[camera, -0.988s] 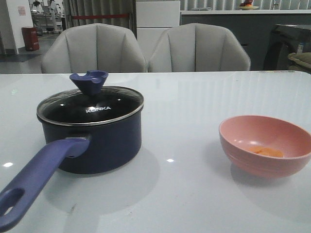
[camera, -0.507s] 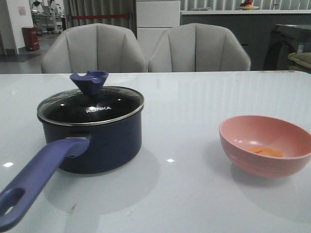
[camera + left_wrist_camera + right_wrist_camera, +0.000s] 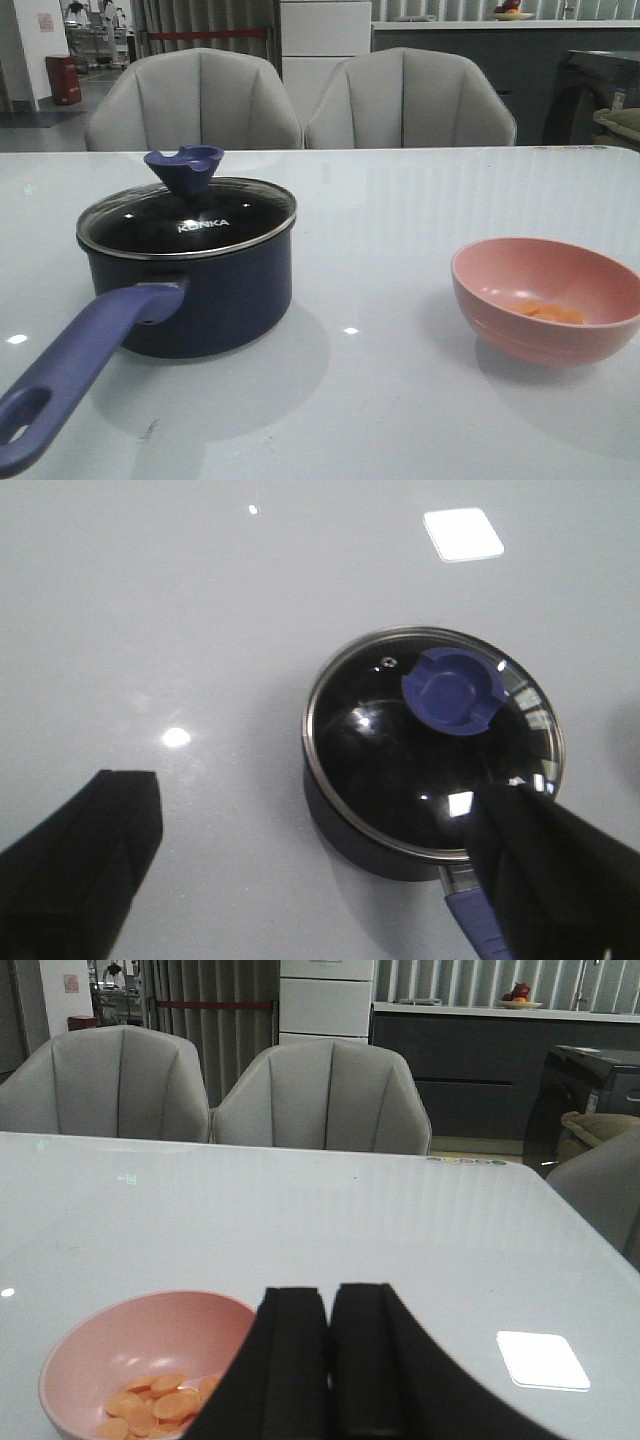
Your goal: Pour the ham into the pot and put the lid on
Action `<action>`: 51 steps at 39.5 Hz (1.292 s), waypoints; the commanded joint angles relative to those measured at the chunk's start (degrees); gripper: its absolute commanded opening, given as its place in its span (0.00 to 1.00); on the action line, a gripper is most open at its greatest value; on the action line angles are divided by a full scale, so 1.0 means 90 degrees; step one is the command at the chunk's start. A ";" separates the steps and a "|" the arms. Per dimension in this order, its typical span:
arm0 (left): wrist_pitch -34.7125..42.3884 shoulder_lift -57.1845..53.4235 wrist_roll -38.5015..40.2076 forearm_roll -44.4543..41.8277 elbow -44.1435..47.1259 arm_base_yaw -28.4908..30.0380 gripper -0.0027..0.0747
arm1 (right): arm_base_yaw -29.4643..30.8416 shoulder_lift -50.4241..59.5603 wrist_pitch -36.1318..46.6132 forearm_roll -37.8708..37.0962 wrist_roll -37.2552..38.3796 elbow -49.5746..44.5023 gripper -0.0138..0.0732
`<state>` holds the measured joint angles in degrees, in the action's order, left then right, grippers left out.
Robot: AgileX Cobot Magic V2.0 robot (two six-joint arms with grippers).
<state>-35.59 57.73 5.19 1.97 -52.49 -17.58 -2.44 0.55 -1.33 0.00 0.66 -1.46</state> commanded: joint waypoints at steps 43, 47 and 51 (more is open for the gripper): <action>-0.3022 0.5193 -0.0533 -0.0081 -0.5015 -0.1087 0.90 | 0.0030 0.0124 0.0539 0.0000 -0.0018 -0.0068 0.32; -0.3022 0.5253 -0.0577 -0.0081 -0.5015 -0.1106 0.90 | 0.0030 0.0124 0.0539 0.0000 -0.0018 -0.0068 0.32; -0.3037 0.5328 -0.0655 -0.0057 -0.5015 -0.1106 0.90 | 0.0030 0.0124 0.0539 0.0000 -0.0018 -0.0068 0.32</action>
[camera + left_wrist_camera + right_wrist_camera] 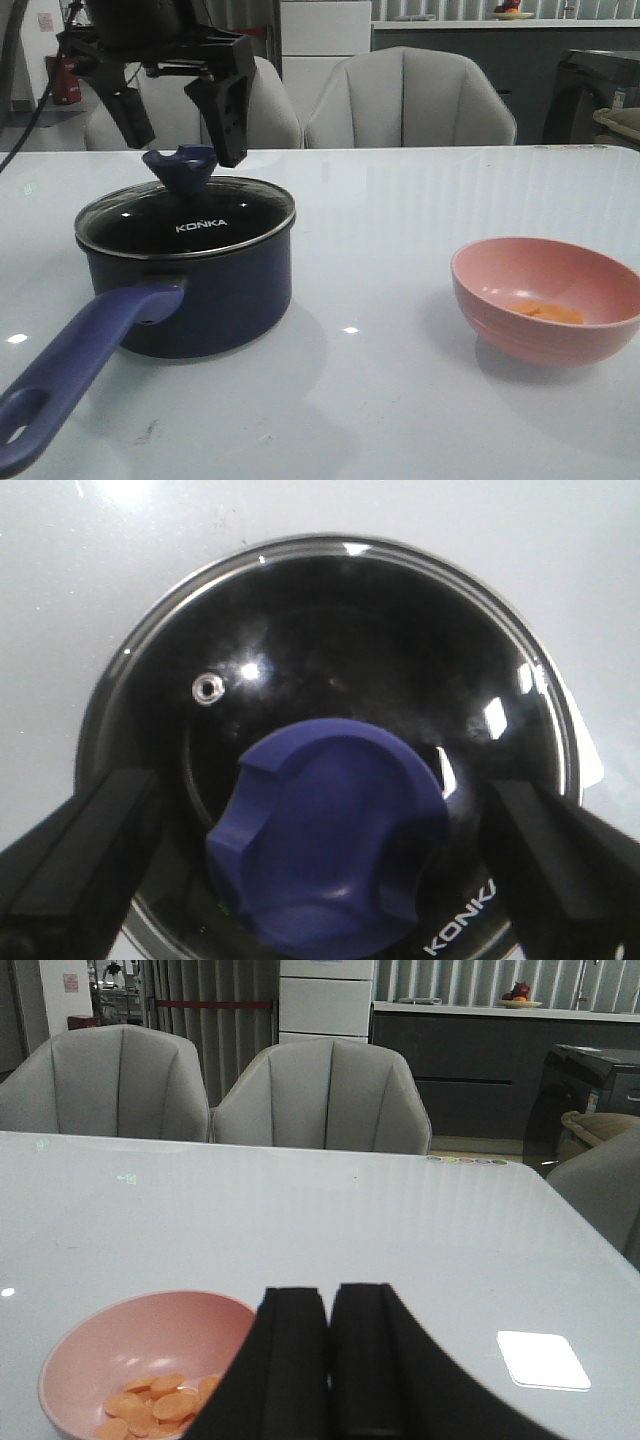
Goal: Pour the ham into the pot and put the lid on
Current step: 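Lower the left gripper onto the purple lid knob and grasp it, then lift the glass lid off the saucepan with the left gripper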
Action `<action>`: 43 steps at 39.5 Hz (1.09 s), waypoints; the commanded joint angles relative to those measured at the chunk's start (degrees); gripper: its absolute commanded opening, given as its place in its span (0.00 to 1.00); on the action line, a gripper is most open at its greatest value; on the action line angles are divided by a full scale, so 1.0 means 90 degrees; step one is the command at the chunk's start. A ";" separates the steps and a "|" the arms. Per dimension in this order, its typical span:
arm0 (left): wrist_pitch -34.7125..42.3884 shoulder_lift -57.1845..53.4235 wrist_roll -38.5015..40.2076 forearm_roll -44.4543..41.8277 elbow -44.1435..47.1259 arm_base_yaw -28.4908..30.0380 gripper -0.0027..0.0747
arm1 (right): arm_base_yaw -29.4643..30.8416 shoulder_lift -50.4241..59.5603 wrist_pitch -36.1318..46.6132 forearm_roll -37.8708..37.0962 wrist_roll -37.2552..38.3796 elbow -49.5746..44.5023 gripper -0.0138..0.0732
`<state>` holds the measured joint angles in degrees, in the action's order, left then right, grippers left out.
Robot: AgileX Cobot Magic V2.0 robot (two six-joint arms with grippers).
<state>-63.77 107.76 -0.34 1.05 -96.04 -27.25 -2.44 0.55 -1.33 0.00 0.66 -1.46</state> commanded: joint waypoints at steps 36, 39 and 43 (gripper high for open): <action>-0.0283 0.0151 -0.0051 0.0078 -0.0175 -0.0031 0.60 | 0.0030 0.0124 0.0539 0.0000 -0.0018 -0.0068 0.32; -0.0283 0.0151 -0.0051 0.0078 -0.0175 -0.0031 0.49 | 0.0030 0.0124 0.0539 0.0000 -0.0018 -0.0068 0.32; -0.0283 0.0151 -0.0051 0.0078 -0.0175 -0.0031 0.39 | 0.0030 0.0124 0.0539 0.0000 -0.0018 -0.0068 0.32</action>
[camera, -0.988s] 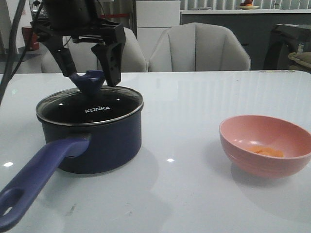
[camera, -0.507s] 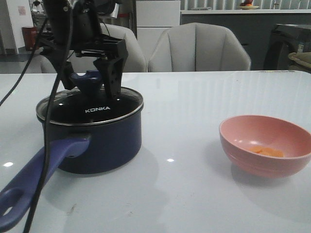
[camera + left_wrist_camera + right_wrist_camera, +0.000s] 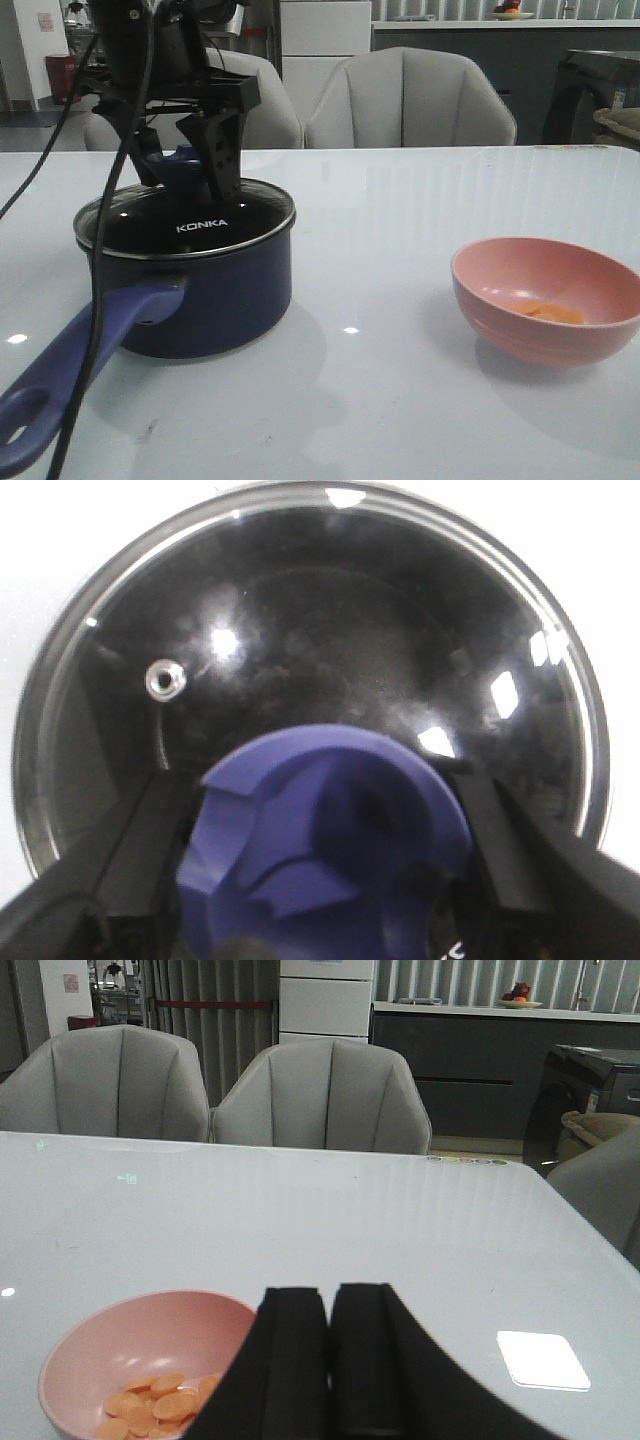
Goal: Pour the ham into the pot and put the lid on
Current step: 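Lift the glass lid off the saucepan with the left gripper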
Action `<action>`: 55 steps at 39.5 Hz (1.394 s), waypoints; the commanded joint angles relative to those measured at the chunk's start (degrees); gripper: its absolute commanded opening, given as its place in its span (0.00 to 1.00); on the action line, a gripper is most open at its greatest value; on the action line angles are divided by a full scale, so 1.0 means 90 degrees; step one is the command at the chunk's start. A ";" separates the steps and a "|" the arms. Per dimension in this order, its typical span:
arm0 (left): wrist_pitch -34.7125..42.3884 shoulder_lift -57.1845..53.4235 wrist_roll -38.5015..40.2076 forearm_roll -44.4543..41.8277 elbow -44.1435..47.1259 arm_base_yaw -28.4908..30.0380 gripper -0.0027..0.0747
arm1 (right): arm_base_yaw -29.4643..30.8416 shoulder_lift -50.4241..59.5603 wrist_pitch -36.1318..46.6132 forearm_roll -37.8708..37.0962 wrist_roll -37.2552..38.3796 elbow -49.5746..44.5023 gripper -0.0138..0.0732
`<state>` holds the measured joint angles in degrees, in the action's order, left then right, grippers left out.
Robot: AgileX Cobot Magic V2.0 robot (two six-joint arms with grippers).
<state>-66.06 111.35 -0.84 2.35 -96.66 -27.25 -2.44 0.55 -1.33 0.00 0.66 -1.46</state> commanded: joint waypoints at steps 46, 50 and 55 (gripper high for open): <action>-0.0544 -0.0609 0.0004 -0.0101 -0.1016 0.0329 0.24 | 0.0030 0.0124 0.0539 0.0000 -0.0018 -0.0068 0.32; -0.0403 -0.0898 0.0004 0.0029 -0.0838 0.0564 0.24 | 0.0030 0.0124 0.0539 0.0000 -0.0018 -0.0068 0.32; -0.0266 -0.1279 0.0004 0.0056 -0.0506 0.0931 0.24 | 0.0030 0.0124 0.0539 0.0000 -0.0018 -0.0068 0.32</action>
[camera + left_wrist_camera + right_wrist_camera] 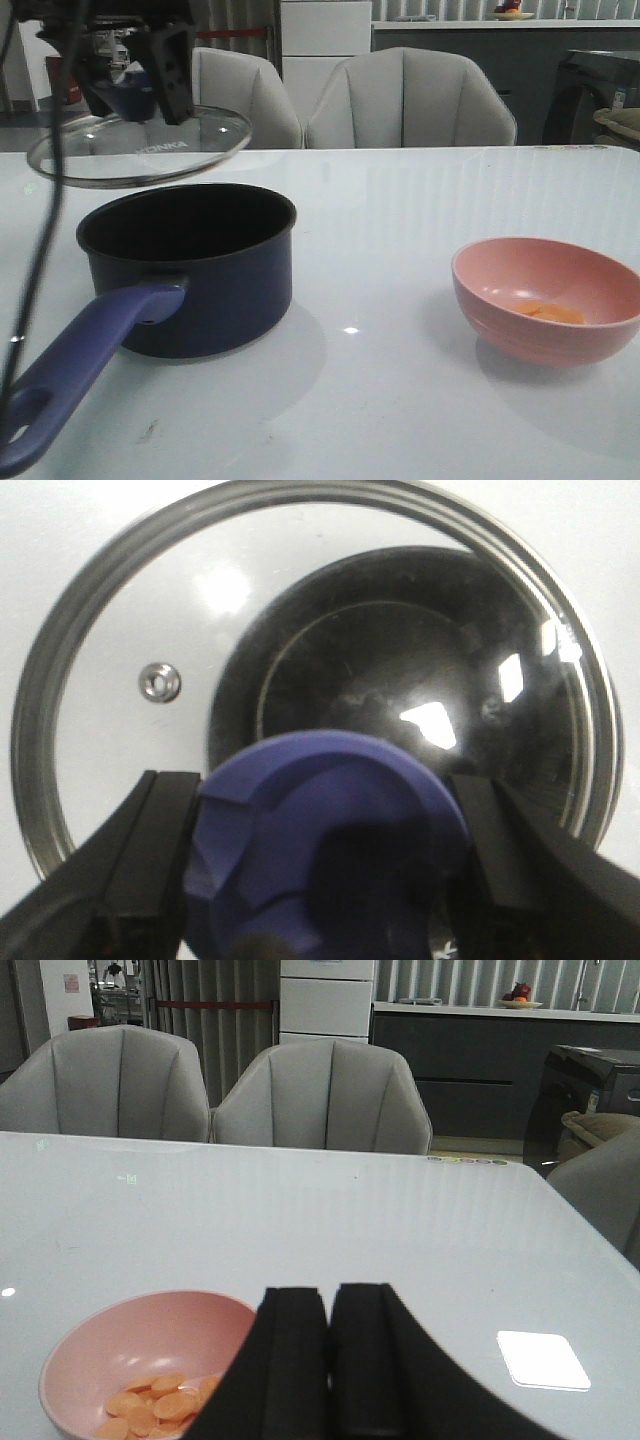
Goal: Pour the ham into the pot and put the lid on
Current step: 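Lift the glass lid off the saucepan with the left gripper, then lower the glass lid onto the table beside the saucepan, release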
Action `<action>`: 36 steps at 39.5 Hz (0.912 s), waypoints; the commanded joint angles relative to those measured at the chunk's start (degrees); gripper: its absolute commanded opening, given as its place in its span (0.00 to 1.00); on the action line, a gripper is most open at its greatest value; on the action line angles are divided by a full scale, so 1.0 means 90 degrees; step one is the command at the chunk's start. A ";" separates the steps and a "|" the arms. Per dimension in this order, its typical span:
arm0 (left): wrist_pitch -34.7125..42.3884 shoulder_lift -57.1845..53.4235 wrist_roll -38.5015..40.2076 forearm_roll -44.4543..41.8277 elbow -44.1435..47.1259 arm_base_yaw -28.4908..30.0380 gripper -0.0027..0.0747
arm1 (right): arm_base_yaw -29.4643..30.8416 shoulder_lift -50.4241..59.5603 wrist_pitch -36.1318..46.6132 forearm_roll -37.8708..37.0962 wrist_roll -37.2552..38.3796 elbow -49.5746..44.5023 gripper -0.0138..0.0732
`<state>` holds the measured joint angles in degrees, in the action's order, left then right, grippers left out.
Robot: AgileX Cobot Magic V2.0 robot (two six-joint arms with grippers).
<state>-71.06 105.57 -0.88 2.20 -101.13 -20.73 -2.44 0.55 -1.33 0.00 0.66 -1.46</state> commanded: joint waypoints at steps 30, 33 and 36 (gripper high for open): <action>0.1747 -0.1786 0.0008 0.0138 0.2995 0.2769 0.24 | 0.0030 0.0124 0.0539 0.0000 -0.0018 -0.0068 0.32; 0.2119 -0.1786 0.0008 0.0178 0.3360 0.2870 0.24 | 0.0030 0.0124 0.0539 0.0000 -0.0018 -0.0068 0.32; 0.2502 -0.1786 0.0008 0.0204 0.3726 0.2913 0.24 | 0.0030 0.0124 0.0539 0.0000 -0.0018 -0.0068 0.32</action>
<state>-54.45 92.32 -0.88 2.86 -68.92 5.03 -2.44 0.55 -1.33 0.00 0.66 -1.46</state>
